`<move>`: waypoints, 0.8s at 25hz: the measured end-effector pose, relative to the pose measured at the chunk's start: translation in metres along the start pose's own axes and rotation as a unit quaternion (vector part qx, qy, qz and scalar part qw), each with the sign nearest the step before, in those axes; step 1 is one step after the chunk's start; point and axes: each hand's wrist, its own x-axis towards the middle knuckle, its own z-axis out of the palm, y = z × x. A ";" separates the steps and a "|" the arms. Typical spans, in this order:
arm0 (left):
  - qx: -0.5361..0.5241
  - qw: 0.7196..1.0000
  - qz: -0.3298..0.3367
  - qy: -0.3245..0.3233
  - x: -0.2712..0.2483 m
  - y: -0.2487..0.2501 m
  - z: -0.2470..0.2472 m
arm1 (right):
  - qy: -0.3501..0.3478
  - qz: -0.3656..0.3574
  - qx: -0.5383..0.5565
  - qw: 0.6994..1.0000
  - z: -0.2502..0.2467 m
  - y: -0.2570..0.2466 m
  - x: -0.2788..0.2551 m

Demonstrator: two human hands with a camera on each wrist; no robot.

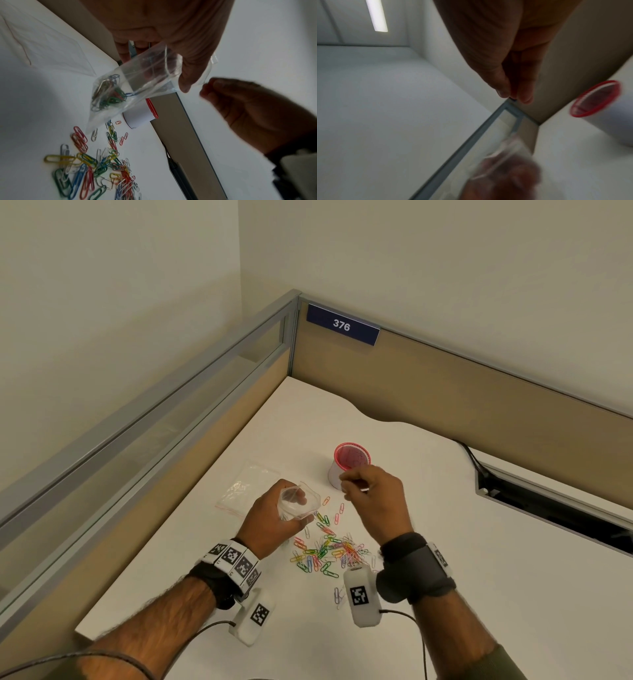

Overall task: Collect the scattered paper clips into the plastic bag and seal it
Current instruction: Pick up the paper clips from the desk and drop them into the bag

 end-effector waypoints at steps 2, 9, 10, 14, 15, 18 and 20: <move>-0.007 1.000 0.001 0.003 0.000 -0.001 0.000 | -0.027 0.072 -0.049 0.996 0.006 0.043 -0.002; -0.014 1.000 0.001 0.002 -0.002 -0.002 -0.003 | -0.155 0.212 -0.262 0.929 0.049 0.134 -0.049; -0.014 1.000 0.001 0.004 -0.003 -0.002 -0.004 | -0.161 0.197 -0.275 0.927 0.055 0.133 -0.051; -0.017 1.000 -0.001 0.007 -0.002 -0.002 -0.006 | -0.165 0.162 -0.215 0.949 0.066 0.122 -0.054; -0.017 1.000 -0.001 0.009 -0.001 -0.001 -0.008 | -0.152 0.169 -0.196 0.954 0.063 0.120 -0.054; -0.020 1.000 -0.001 0.017 0.000 -0.003 -0.011 | -0.158 0.180 -0.183 0.954 0.053 0.119 -0.061; -0.015 1.000 -0.004 0.020 -0.001 -0.003 -0.012 | -0.197 0.174 -0.205 0.943 0.055 0.115 -0.065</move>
